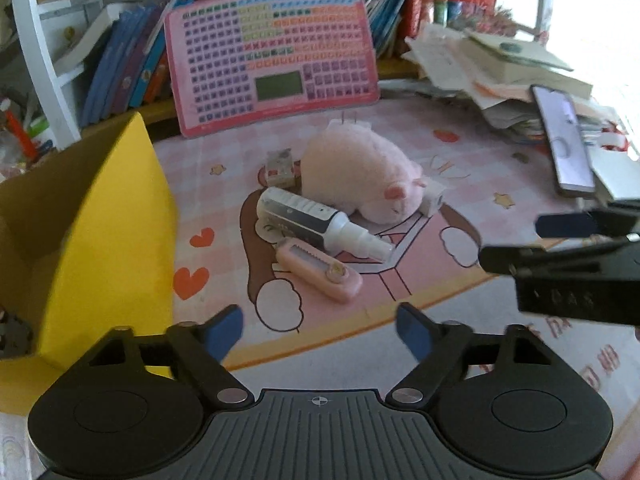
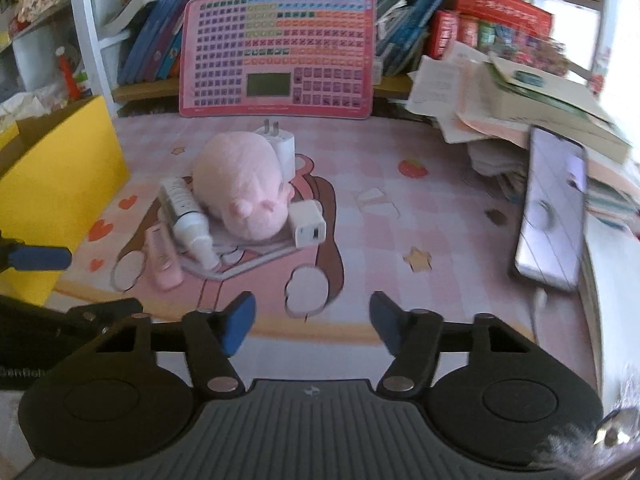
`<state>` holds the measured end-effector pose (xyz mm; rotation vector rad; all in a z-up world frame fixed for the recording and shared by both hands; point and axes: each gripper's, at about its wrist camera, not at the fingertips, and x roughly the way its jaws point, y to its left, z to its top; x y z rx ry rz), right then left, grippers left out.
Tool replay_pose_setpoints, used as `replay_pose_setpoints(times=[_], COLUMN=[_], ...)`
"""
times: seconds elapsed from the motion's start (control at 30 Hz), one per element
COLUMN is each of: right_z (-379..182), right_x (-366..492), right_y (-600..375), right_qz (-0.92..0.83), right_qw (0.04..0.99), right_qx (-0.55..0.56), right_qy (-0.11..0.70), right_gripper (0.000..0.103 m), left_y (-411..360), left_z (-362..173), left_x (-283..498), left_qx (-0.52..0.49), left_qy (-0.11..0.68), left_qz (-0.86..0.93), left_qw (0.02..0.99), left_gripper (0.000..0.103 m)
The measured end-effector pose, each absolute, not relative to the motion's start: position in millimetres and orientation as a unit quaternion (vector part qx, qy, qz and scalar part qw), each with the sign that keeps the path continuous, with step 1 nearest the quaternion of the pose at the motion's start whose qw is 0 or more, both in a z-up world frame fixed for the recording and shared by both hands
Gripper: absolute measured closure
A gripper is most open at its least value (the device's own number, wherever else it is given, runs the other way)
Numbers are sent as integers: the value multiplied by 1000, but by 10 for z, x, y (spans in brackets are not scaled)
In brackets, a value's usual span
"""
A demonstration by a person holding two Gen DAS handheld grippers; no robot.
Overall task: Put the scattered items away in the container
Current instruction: 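Grasp the pink stapler with the left tool while the right tool grasps the white charger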
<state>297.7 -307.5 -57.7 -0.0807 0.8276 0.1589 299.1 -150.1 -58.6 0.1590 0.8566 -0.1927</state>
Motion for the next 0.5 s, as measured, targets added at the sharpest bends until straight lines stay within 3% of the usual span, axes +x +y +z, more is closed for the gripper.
replay_pose_setpoints(times=[0.23, 0.5], right_z=[-796, -918], right_x=[3467, 3748], right_y=[-3079, -2981], right_qz=[106, 136], right_qw=[900, 896], right_qx=[-68, -69], right_qy=[418, 417], right_gripper=[47, 50], left_y=[-1587, -1668], left_z=[-710, -824], left_x=[3309, 3570], left_qx=[62, 34], left_qy=[430, 446], left_qz=[-71, -46], left_qw=[898, 893], left_gripper=[39, 41])
